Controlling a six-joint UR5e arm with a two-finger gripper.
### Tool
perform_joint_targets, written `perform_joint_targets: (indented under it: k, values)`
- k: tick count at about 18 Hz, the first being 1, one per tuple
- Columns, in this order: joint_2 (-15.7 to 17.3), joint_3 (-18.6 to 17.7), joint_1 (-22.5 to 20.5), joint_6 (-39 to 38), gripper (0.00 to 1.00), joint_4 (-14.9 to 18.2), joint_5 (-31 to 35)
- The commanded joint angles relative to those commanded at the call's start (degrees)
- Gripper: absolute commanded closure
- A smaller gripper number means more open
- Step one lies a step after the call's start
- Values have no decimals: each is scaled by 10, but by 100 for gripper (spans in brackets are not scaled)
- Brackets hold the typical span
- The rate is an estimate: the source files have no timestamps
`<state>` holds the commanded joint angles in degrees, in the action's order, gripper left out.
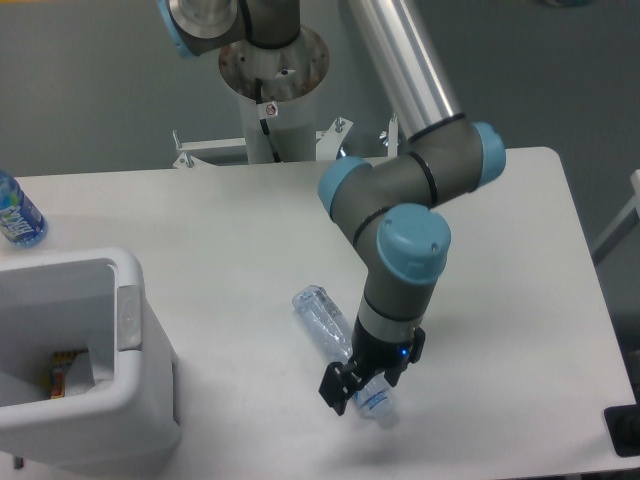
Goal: Place the trash in the trash can
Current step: 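Move the open gripper back over the clear plastic bottle, then lower the gripper onto the bottle's cap end and close on it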
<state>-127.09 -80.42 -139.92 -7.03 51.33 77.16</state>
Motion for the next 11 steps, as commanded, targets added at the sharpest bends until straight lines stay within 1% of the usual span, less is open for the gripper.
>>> perform_joint_targets:
  k: [5,8,11]
  values:
    - [-5,-5,1,2,0,-1,15]
    - [-6,-11,1,12,0,4,56]
    - [-5,-28,1,21,0,5,66]
